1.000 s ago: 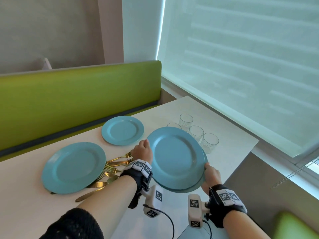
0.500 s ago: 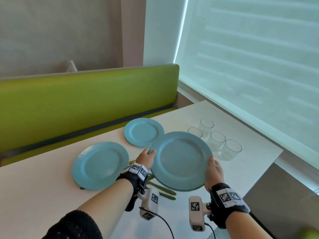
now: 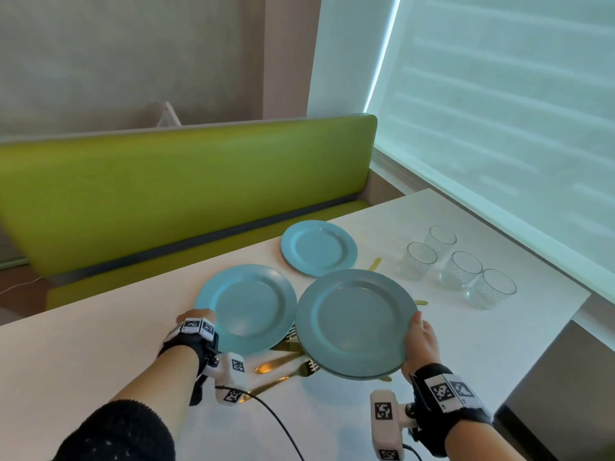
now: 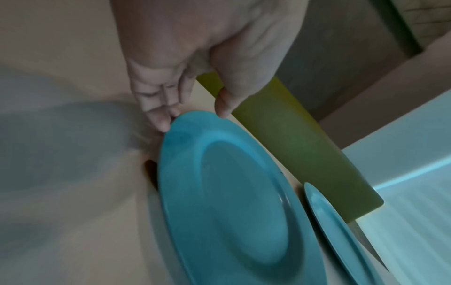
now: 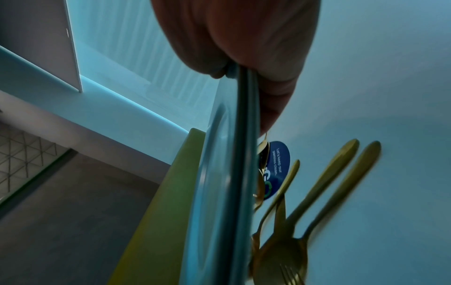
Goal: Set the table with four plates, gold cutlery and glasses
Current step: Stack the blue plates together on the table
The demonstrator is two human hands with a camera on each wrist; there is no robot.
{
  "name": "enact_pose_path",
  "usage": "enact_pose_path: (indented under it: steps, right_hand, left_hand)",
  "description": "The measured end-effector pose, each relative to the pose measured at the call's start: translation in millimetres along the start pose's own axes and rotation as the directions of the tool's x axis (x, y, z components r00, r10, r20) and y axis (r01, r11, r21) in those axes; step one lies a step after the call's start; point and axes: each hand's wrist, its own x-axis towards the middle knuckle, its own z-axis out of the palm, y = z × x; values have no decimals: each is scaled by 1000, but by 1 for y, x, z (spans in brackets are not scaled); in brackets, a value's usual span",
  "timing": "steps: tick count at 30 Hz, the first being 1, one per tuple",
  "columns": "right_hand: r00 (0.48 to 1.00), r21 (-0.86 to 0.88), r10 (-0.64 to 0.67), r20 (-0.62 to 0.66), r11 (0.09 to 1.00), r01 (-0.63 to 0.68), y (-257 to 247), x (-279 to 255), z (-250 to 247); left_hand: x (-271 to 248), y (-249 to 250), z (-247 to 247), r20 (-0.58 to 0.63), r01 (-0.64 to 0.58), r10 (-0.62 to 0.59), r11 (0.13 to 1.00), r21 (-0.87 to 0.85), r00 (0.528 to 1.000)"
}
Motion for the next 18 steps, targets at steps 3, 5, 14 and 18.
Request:
enact_pose_path:
  steps: [3,5,14,18]
  right_hand:
    - [1000,5,0,11,1000,0,1,-13,12]
    - [1000,10,10,26,1000,-10,-2,-22,17]
    - [995,92,-56,81,995,48,-22,-54,41]
    - [987,116,-80,140,991,64,-38,-64,49]
  left_hand:
    - [16,-11,-4,53,29,-30,999,28,998]
    - [14,-9,-5,37,41,-41,999,4,998]
    - [-5,16,-9,-44,12,-42,844,-536,998]
    - [-19,25,-16,-132,-93,14,786,-611,991]
